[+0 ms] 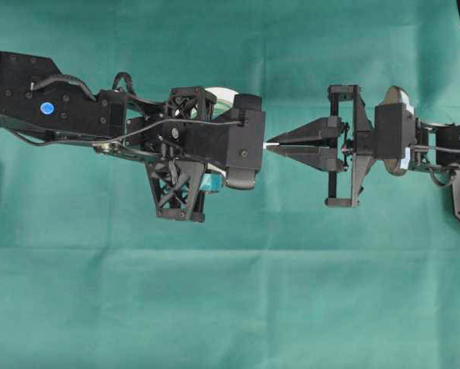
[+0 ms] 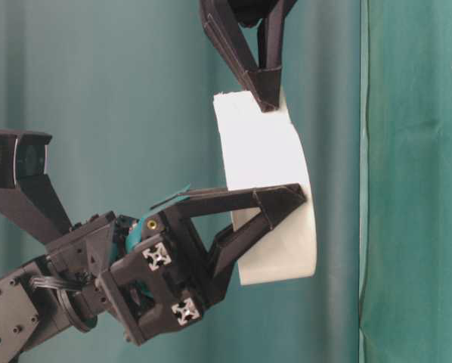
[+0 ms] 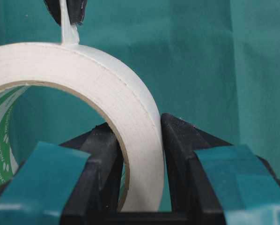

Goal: Peel off the duct tape with your right arm.
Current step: 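Pinch the loose tape end with the right gripper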

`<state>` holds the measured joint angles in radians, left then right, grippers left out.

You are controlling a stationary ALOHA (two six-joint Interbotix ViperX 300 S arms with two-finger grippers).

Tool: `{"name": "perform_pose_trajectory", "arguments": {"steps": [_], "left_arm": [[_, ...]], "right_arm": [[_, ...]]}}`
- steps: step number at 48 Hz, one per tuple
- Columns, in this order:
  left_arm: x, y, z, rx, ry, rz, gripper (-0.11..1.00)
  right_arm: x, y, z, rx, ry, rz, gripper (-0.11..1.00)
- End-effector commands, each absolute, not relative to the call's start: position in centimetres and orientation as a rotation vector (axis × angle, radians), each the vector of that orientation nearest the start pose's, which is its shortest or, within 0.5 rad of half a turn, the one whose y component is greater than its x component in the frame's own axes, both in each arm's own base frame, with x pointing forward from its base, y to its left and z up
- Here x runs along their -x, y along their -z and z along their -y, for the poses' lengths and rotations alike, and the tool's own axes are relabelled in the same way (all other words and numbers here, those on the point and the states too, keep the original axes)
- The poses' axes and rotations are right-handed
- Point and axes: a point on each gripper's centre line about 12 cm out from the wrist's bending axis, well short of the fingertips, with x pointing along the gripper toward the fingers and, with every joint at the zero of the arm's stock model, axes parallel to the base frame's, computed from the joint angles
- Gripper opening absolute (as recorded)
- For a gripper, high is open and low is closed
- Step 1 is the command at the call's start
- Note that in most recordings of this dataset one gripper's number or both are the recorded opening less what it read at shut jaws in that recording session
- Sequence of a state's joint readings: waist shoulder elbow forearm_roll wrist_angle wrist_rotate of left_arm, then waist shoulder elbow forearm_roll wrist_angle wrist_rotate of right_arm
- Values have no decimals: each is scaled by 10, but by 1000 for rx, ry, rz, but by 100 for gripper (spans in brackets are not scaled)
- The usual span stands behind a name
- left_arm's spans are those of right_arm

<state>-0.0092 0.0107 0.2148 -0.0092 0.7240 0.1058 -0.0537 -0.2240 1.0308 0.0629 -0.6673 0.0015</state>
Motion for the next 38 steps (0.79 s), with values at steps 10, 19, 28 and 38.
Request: {"name": "perform_pose_trajectory", "arguments": {"steps": [10,19,28,38], "left_arm": [[-424,-284,12,-102,74,-888,22],[-424,-284,16,-107,83,-878,22],[-424,-283,23,-117,99,-874,22],[-421,-276,30,-123,114,-890,22]], "right_arm": [[-317,-210,24,-56,103,-98,-9],[-317,-210,24,-58,104,-100,-9],[-315,-207,26,-56,112,-106,-9],[-313,-205,29,-57,123,-113,-9]]}}
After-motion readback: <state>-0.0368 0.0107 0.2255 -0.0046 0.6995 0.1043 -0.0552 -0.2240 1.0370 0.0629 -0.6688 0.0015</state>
